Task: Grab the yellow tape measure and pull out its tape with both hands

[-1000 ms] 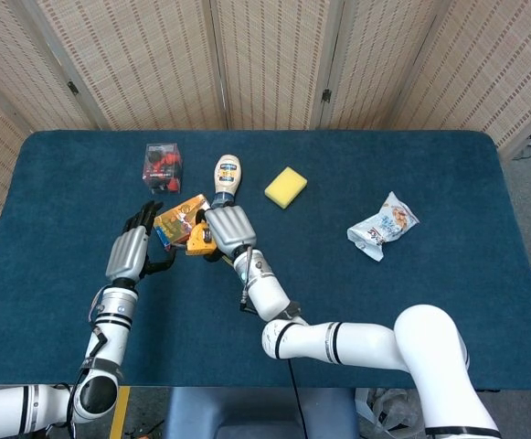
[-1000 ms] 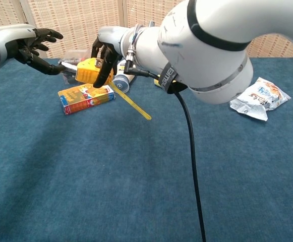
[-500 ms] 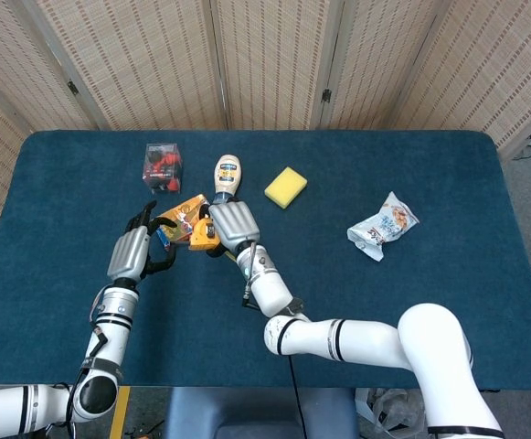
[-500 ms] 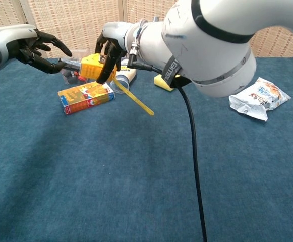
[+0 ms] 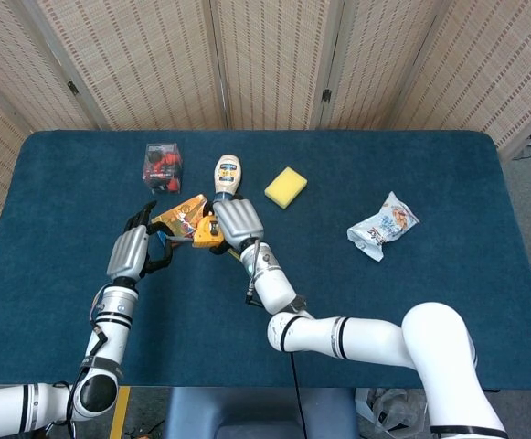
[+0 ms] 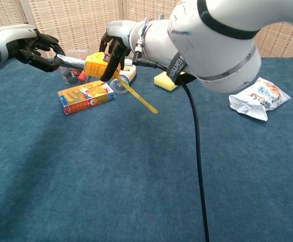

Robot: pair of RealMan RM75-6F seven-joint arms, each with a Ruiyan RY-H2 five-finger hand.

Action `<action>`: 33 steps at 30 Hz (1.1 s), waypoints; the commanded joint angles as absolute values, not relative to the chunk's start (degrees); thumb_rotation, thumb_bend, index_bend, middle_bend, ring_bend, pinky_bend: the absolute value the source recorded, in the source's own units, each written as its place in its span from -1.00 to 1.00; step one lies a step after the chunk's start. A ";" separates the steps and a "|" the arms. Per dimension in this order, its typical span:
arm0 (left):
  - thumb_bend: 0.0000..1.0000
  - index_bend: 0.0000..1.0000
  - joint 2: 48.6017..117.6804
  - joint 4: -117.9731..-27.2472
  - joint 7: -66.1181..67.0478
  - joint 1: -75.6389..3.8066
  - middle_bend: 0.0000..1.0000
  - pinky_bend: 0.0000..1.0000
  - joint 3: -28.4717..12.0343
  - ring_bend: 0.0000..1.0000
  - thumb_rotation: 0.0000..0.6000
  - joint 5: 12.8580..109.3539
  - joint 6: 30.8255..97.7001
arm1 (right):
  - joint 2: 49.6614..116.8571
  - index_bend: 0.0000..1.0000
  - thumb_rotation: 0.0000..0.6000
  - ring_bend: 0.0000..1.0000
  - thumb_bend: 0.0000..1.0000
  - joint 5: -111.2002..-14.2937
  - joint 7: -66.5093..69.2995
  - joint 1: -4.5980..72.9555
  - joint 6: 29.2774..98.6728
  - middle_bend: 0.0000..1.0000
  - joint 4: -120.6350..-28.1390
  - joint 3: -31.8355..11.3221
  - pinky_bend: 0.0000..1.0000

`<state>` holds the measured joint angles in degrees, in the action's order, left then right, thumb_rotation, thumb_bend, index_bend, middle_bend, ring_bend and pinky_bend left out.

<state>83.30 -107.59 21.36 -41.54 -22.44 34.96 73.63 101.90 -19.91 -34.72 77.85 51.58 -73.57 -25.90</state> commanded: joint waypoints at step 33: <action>0.27 0.18 76.50 -102.68 11.24 -34.76 -0.81 -0.88 -19.67 -0.98 1.00 44.23 70.30 | 82.90 0.47 1.00 0.07 -0.57 -27.00 -28.64 62.88 54.69 0.17 -89.47 -18.18 -0.65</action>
